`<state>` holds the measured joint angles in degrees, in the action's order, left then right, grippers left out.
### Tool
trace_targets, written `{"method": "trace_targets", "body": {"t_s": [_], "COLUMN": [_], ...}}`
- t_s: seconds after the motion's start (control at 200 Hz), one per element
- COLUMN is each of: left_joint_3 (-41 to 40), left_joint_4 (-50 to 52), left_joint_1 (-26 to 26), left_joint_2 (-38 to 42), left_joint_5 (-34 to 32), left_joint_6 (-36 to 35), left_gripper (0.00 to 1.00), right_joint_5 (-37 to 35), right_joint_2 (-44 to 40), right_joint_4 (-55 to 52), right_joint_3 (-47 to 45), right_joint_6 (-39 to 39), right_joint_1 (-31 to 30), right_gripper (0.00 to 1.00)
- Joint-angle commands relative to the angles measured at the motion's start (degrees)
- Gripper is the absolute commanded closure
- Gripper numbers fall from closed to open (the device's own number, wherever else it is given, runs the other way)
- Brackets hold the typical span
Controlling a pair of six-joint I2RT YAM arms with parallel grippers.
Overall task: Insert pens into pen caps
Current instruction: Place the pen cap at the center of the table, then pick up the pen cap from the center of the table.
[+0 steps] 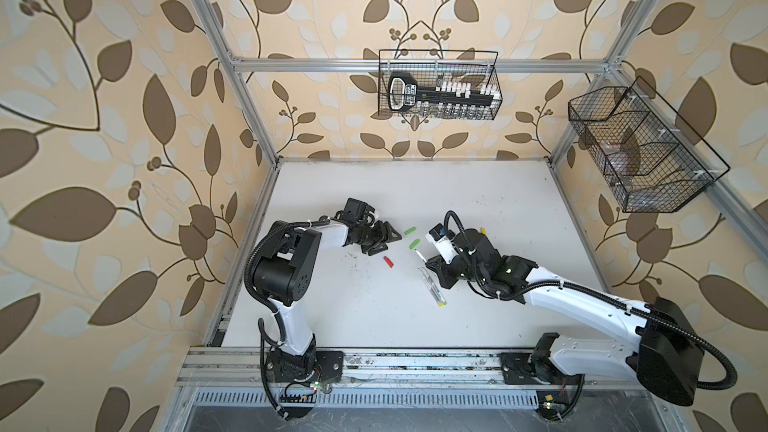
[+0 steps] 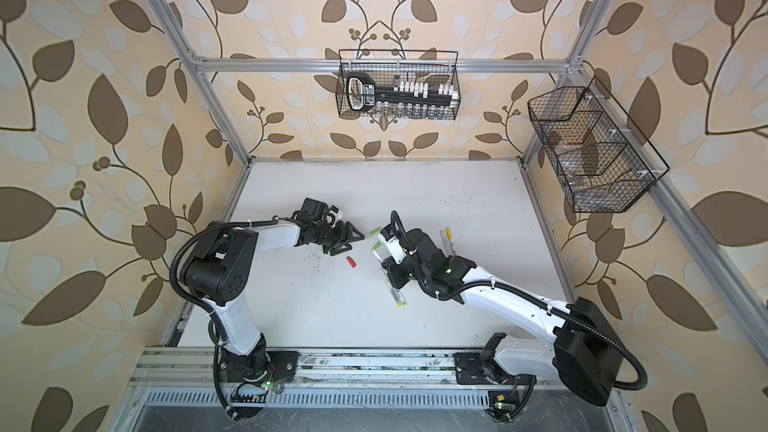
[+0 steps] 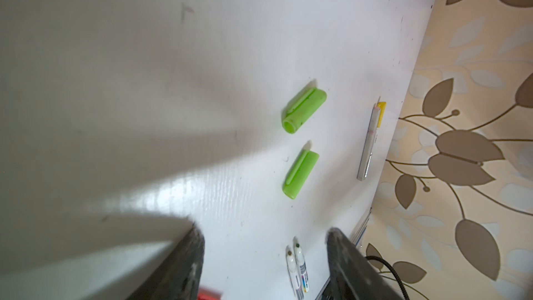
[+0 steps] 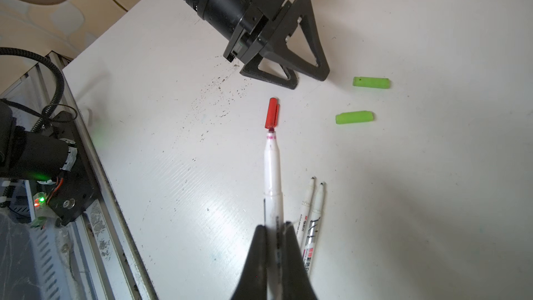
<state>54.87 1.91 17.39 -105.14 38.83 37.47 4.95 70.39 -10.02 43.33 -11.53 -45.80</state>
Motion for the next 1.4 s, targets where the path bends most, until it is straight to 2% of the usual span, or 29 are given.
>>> {"method": "trace_targets", "body": {"t_s": [0.0, 0.08, 0.37, 0.495, 0.825, 0.97, 1.145, 1.395], "left_joint_3": [-3.1, -4.5, -10.2, -11.5, -12.6, -9.6, -3.8, 4.2], "left_joint_4": [8.3, 9.8, 10.7, 9.8, 13.5, 18.6, 27.0, 38.1], "left_joint_1": [1.1, 1.1, 1.2, 3.5, 6.8, 9.2, 13.4, 19.4], "left_joint_2": [-0.2, 1.2, 5.7, 7.3, 9.1, 7.6, 4.4, -2.1], "left_joint_5": [-3.6, -5.2, -4.7, -3.6, -8.5, -13.3, -22.5, -35.9], "left_joint_6": [-2.0, -2.4, -1.7, -0.5, 0.2, -2.1, -4.7, -6.1], "left_gripper": [0.32, 0.32, 0.35, 0.35, 0.38, 0.46, 0.59, 0.69], "right_joint_5": [0.3, 0.6, 0.7, 0.7, 0.4, 0.3, 0.0, -0.3], "right_joint_2": [-0.8, -0.8, -1.0, -0.9, -1.6, -1.9, -2.7, -3.8], "right_joint_4": [1.0, 1.5, 1.9, 2.3, 1.8, 1.8, 1.6, 1.3], "right_joint_3": [-1.4, -1.5, -1.9, -2.0, -2.4, -2.4, -2.8, -3.5], "right_joint_6": [-0.2, -0.3, -0.2, -0.3, -0.3, -0.5, -0.5, -0.4], "right_joint_1": [0.4, 0.3, 0.3, 0.3, 0.3, 0.3, 0.3, 0.5], "right_gripper": [0.95, 0.95, 0.95, 0.95, 0.95, 0.95, 0.95, 0.95]}}
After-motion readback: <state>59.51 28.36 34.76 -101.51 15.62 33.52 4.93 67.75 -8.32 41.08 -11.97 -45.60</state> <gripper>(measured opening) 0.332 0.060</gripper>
